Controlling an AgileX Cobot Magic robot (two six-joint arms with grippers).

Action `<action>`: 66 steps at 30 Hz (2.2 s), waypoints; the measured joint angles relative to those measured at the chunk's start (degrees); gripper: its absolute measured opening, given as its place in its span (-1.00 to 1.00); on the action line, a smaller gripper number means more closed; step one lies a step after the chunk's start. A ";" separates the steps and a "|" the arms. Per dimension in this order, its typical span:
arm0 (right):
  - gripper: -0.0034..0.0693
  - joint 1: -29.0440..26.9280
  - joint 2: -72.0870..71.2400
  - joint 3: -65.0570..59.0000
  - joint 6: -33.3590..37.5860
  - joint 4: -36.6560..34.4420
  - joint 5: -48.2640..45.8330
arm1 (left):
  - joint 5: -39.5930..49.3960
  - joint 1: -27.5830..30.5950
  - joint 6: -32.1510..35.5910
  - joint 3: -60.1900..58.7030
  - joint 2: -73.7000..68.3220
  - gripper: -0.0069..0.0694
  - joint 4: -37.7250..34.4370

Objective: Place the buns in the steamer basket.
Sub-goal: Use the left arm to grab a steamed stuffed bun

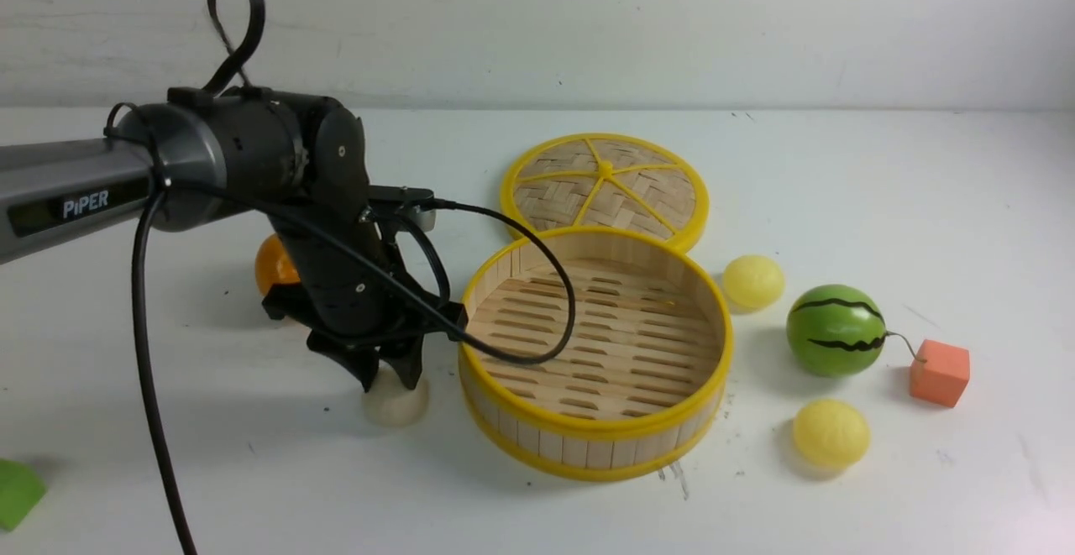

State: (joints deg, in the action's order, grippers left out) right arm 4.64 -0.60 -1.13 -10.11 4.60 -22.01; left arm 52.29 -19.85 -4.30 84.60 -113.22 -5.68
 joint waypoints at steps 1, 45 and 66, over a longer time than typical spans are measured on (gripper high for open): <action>-0.24 0.00 0.00 0.00 0.00 0.00 0.00 | -0.07 0.00 0.25 0.00 0.00 -0.02 -0.11; -0.24 0.00 0.00 0.00 0.00 0.00 0.00 | 0.88 0.00 2.81 0.90 1.42 -0.01 0.45; -0.24 0.00 0.00 0.00 0.00 0.00 0.00 | -0.06 0.00 2.97 1.09 -2.11 -0.81 2.25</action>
State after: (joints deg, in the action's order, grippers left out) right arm 4.64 -0.60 -1.13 -10.11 4.60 -22.01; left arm 52.23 -19.85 -1.33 85.68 -115.32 -3.43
